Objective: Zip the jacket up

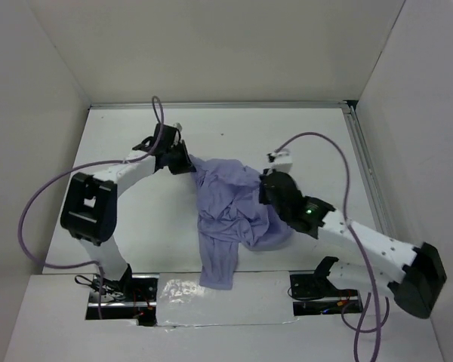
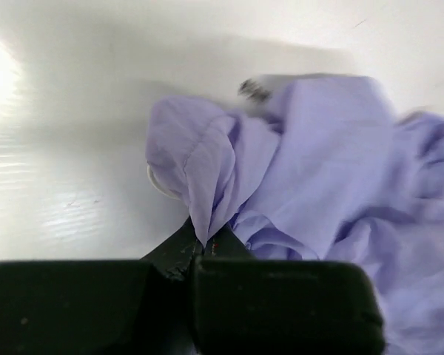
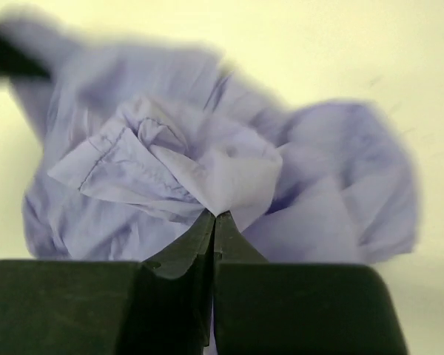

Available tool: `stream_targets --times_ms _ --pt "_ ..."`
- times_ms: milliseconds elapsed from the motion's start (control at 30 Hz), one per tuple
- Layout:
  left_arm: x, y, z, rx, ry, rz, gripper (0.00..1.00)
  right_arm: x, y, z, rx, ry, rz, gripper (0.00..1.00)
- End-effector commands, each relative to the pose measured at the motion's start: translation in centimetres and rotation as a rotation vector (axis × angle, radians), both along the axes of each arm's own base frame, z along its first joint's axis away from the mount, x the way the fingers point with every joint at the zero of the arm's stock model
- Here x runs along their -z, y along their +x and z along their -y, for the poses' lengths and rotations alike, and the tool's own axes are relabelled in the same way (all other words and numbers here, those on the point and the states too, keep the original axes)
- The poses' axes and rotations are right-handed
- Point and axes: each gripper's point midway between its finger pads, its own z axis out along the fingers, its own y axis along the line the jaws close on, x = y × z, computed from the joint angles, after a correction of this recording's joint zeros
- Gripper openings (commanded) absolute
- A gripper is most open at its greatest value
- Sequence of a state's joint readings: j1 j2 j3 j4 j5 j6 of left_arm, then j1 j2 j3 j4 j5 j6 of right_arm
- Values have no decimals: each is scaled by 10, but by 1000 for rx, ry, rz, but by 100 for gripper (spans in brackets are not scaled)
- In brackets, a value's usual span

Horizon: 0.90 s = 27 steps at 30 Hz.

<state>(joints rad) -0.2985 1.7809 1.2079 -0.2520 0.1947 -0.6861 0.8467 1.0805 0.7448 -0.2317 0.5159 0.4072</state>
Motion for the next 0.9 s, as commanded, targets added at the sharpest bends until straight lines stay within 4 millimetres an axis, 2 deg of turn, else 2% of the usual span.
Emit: stream_targets --times_ms 0,33,100,133,200,233,267,333,367,400,433,467,500,533,567,600,633,700,733,800,833,867 --pt "-93 17 -21 -60 10 259 0 -66 12 40 204 211 174 0" --pt "-128 14 -27 -82 5 350 0 -88 8 54 231 262 226 0" --pt "-162 9 -33 -81 9 457 0 -112 4 67 231 294 286 0" --pt "-201 -3 -37 -85 -12 561 0 -131 -3 72 212 337 331 0" --pt "-246 -13 -42 -74 -18 703 0 -161 -9 85 221 374 399 0" --pt "-282 -28 -48 -81 -35 798 0 -176 -15 95 236 402 436 0" --pt "-302 -36 -52 -84 -36 849 0 -198 -20 102 242 427 478 0" --pt "-355 -61 -61 -91 -45 983 0 -223 -29 115 254 451 530 0" --pt "-374 -70 -68 -112 -36 1029 0 -247 -38 117 220 472 568 0" --pt "-395 -81 -73 -112 -27 1083 0 -262 -44 119 196 475 597 0" --pt "-412 -96 -78 -114 -29 1133 0 -275 -51 120 163 489 621 0" --pt "-426 -103 -88 -153 -2 1172 0 -301 -63 123 116 486 668 0" --pt "-447 -121 -96 -170 0 1226 0 -317 -72 118 59 503 688 0" --pt "-454 -128 -101 -183 9 1245 0 -331 -79 119 36 512 709 0" --pt "-462 -134 -108 -206 24 1264 0 -361 -96 128 3 523 765 0" --pt "-478 -152 -115 -220 20 1303 0 -373 -100 125 -27 523 778 0" --pt "-486 -160 -119 -234 22 1327 0 -406 -118 137 -36 567 838 0" --pt "-506 -186 -130 -258 16 1387 0 -425 -127 132 -100 534 855 0" --pt "-512 -195 -132 -259 12 1403 0 -455 -148 143 -123 566 919 0" --pt "-530 -222 -139 -265 -9 1463 0 -475 -154 135 -192 541 935 0" --pt "-537 -232 -141 -263 -11 1492 0 -500 -175 149 -201 566 992 0" --pt "-548 -245 -143 -262 -23 1530 0 -509 -171 142 -220 555 997 0"
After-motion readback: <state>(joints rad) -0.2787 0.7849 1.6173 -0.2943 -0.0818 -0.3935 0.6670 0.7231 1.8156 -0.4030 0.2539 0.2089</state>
